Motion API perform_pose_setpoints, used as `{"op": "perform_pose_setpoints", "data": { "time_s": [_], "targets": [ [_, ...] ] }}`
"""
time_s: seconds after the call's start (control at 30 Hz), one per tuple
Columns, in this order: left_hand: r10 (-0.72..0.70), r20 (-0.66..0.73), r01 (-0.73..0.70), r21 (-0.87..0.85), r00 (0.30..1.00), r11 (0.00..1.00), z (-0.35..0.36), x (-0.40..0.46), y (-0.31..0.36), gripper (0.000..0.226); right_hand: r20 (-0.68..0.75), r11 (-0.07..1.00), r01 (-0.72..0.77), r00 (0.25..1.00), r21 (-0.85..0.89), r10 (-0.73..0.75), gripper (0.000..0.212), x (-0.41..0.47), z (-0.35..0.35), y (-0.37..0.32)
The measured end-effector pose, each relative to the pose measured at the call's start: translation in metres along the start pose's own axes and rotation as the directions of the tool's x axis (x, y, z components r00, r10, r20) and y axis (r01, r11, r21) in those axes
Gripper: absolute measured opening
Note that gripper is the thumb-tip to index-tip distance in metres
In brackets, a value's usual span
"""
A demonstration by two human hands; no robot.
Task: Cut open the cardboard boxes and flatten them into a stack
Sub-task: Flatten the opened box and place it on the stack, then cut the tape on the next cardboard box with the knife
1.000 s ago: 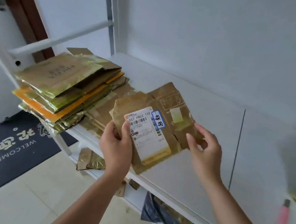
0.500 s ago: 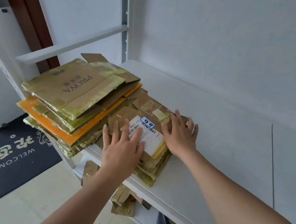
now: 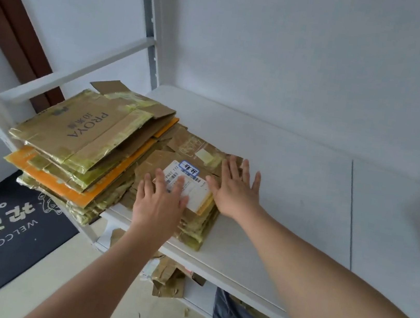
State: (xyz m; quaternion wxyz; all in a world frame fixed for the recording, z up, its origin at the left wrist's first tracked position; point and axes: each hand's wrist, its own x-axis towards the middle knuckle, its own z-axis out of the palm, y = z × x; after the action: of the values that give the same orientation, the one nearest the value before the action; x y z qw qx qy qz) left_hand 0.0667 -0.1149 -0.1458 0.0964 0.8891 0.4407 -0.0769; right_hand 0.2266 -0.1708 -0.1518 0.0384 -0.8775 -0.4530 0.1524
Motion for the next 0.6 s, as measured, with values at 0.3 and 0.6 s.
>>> {"op": "perform_pose_setpoints", "data": {
  "time_s": [0.3, 0.6],
  "targets": [
    [0.252, -0.229, -0.288, -0.136, 0.940, 0.948, -0.032, -0.036, 0.107, 0.048, -0.429, 0.984, -0.174, 0.892, -0.036, 0.142, 0.077, -0.169, -0.066, 0.166],
    [0.509, -0.084, -0.514, -0.220, 0.857, 0.829, -0.012, -0.088, 0.288, 0.056, -0.528, 0.869, -0.479, 0.774, -0.128, 0.348, 0.084, -0.252, -0.110, 0.325]
  ]
}}
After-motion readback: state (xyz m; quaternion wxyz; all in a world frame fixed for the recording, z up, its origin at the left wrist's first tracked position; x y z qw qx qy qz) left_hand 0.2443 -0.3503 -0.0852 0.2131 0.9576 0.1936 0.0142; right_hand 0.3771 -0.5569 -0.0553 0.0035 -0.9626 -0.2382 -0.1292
